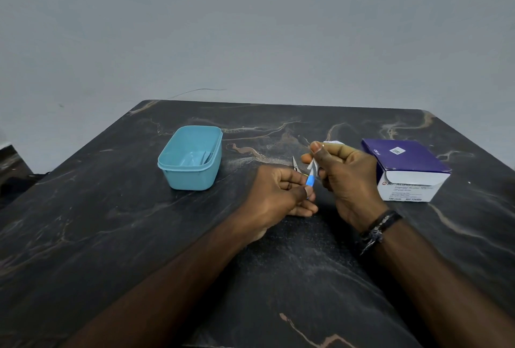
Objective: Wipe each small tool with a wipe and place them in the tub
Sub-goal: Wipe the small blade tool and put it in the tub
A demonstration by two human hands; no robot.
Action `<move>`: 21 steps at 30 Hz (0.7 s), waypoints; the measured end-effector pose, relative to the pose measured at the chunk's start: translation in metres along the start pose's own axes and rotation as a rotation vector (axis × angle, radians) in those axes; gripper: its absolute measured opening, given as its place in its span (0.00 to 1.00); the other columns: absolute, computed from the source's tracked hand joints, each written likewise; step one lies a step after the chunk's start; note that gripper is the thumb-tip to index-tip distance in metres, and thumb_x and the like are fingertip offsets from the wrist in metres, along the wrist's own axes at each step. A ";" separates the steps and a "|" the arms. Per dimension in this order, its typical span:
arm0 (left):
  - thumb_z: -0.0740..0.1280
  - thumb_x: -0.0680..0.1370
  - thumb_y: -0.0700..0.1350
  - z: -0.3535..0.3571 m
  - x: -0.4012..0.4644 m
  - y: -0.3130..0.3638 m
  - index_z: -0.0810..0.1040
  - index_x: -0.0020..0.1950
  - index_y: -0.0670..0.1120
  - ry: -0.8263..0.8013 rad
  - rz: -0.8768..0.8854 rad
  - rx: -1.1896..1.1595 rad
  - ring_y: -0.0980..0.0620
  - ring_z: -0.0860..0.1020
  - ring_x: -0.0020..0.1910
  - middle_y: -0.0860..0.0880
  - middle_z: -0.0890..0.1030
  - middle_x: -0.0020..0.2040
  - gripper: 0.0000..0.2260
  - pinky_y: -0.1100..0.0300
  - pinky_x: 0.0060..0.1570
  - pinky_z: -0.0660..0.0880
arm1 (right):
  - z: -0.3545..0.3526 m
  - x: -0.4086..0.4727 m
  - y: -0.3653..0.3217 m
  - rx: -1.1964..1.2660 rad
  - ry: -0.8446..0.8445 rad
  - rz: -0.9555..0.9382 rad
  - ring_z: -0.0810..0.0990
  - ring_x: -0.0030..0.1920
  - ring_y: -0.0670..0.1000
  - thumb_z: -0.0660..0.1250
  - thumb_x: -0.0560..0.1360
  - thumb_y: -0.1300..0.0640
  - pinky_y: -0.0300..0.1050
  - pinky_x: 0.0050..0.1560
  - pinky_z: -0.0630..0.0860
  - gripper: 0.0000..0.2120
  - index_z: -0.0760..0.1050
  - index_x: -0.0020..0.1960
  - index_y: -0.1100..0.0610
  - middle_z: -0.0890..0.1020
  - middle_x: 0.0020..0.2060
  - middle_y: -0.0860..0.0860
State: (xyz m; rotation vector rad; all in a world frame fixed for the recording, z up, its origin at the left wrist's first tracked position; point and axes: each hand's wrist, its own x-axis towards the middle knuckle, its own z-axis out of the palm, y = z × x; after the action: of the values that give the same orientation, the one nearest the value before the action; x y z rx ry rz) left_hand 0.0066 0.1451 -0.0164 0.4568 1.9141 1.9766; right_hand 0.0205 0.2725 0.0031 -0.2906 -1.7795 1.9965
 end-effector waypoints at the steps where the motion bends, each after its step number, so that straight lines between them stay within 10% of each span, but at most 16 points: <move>1: 0.66 0.77 0.32 0.000 0.000 0.000 0.78 0.51 0.33 0.003 0.000 0.003 0.48 0.82 0.32 0.37 0.81 0.39 0.04 0.60 0.34 0.82 | -0.001 0.001 0.001 -0.008 -0.013 0.016 0.73 0.22 0.40 0.70 0.76 0.59 0.32 0.23 0.68 0.09 0.78 0.48 0.66 0.85 0.39 0.58; 13: 0.68 0.77 0.34 -0.008 0.001 0.005 0.79 0.51 0.35 0.049 -0.019 -0.014 0.47 0.84 0.35 0.37 0.84 0.42 0.04 0.58 0.38 0.83 | -0.013 0.005 -0.009 0.092 -0.335 0.232 0.81 0.37 0.49 0.62 0.76 0.70 0.42 0.35 0.77 0.11 0.77 0.56 0.66 0.86 0.49 0.57; 21: 0.68 0.77 0.34 -0.009 0.001 0.006 0.79 0.50 0.36 0.046 -0.002 0.013 0.47 0.84 0.34 0.36 0.84 0.42 0.04 0.58 0.37 0.82 | -0.010 0.003 -0.003 0.059 -0.263 0.181 0.84 0.40 0.52 0.68 0.73 0.71 0.44 0.38 0.78 0.09 0.78 0.52 0.62 0.87 0.45 0.54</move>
State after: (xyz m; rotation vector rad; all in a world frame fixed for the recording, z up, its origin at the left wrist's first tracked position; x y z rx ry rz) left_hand 0.0014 0.1371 -0.0102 0.4162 1.9549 1.9908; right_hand 0.0225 0.2827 0.0054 -0.1819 -1.9050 2.3010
